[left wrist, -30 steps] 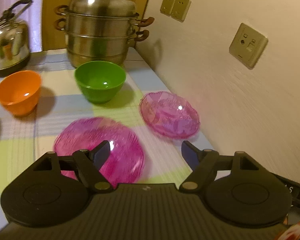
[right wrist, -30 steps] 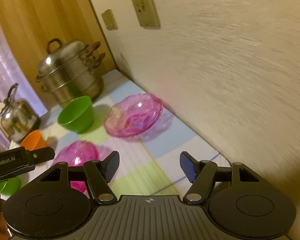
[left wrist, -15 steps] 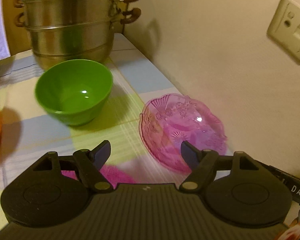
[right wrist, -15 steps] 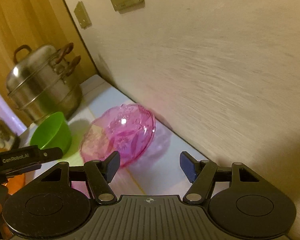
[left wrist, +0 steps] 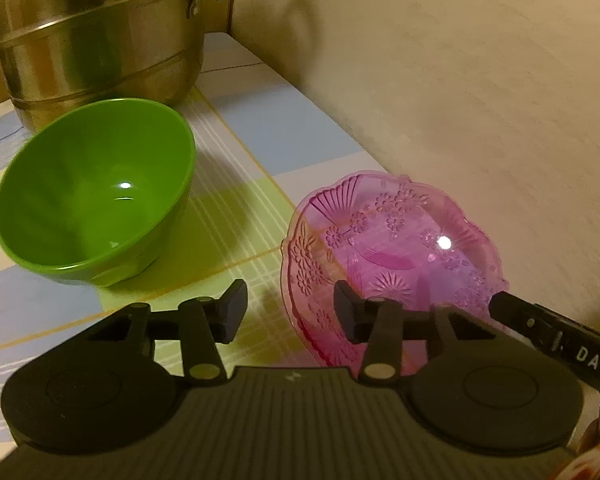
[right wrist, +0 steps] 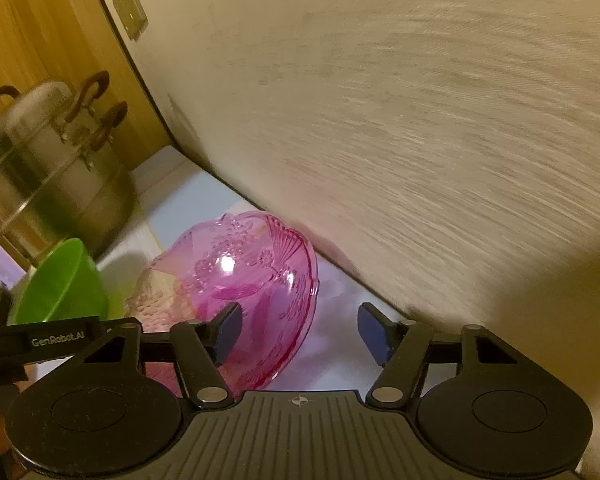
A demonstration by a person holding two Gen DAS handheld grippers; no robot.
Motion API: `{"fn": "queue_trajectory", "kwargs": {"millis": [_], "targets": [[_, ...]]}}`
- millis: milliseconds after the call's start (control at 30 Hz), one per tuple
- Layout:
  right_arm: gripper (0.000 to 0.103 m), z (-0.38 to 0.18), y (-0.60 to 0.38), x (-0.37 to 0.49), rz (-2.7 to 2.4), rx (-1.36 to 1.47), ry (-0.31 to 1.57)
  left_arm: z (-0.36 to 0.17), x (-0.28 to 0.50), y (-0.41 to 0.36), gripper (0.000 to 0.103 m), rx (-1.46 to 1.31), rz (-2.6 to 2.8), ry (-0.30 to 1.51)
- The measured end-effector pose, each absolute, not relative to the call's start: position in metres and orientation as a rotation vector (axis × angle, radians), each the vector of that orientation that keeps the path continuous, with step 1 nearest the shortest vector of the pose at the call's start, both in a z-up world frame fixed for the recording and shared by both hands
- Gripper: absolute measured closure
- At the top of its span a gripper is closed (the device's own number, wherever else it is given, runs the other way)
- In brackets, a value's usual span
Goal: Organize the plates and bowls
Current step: 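Lift the pink plate with both grippers and carry it toward the plate stack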
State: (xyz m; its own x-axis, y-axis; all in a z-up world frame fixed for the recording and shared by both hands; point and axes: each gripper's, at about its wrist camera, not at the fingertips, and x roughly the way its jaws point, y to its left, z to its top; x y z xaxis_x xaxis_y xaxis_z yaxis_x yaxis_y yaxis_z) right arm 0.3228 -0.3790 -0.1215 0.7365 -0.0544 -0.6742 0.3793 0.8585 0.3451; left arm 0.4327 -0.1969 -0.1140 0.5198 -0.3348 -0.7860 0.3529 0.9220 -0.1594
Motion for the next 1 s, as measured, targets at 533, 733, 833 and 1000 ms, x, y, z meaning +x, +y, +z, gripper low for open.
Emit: {"fn": "queue_trajectory", "kwargs": {"millis": [533, 733, 833, 1000], "targets": [[0.090, -0.140, -0.382, 0.344, -0.228, 0.503, 0.765, -0.127, 0.443, -0.204, 0.089, 0.033, -0.421, 0.967], [0.092, -0.138, -0.382, 0.343, -0.216, 0.500, 0.764, -0.125, 0.441, -0.201, 0.090, 0.012, -0.415, 0.975], [0.092, -0.133, -0.382, 0.339, -0.212, 0.499, 0.754, -0.118, 0.436, -0.200, 0.090, 0.018, -0.414, 0.961], [0.092, -0.119, -0.378, 0.324, -0.197, 0.500, 0.732, -0.091, 0.420, -0.191, 0.092, 0.002, -0.416, 0.925]]}}
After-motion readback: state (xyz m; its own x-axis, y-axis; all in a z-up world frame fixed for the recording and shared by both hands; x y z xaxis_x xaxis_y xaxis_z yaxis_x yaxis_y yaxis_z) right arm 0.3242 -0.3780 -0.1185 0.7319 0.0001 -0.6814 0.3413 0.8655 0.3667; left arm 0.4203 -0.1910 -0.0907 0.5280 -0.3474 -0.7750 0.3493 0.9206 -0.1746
